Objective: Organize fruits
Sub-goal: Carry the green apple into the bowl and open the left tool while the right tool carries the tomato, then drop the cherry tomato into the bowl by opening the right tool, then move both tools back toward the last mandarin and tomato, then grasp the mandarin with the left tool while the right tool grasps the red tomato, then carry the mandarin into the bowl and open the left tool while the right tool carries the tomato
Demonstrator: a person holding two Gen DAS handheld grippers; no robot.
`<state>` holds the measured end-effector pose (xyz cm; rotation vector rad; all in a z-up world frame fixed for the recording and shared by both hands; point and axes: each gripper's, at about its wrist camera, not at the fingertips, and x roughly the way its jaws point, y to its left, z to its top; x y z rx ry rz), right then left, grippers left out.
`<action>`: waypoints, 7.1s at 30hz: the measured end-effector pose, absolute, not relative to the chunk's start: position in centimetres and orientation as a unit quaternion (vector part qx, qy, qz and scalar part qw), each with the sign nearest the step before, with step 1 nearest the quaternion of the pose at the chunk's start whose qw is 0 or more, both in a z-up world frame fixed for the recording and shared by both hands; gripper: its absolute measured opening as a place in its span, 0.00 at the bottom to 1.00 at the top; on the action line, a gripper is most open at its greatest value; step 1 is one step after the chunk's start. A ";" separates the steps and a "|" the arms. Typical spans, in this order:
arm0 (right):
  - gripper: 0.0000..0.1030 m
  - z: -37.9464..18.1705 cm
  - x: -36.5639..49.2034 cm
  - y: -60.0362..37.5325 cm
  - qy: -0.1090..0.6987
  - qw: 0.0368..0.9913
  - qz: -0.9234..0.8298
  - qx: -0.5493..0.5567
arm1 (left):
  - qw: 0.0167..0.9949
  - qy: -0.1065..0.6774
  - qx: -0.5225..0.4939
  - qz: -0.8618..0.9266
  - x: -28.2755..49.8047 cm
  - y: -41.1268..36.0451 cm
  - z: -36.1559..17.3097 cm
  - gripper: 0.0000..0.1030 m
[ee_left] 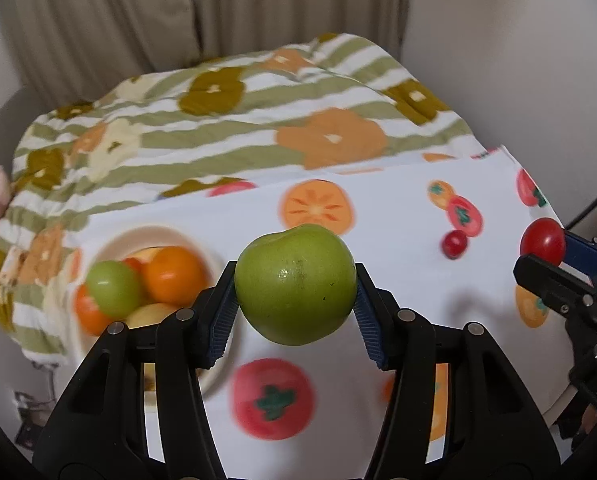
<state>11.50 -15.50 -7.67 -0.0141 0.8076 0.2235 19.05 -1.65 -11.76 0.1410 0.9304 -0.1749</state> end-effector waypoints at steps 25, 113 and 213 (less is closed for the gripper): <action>0.30 -7.4 19.9 2.1 0.404 0.891 0.207 0.004 | 0.889 0.448 0.068 -0.074 24.8 16.8 -12.0 0.57; 0.95 -3.4 18.4 1.1 0.413 0.892 0.183 0.010 | 0.900 0.422 0.067 -0.089 18.2 17.0 -6.6 1.00; 0.33 -16.1 17.8 -17.7 0.453 0.875 0.169 -0.014 | 0.886 0.458 0.069 -0.014 11.1 -3.3 -17.1 0.41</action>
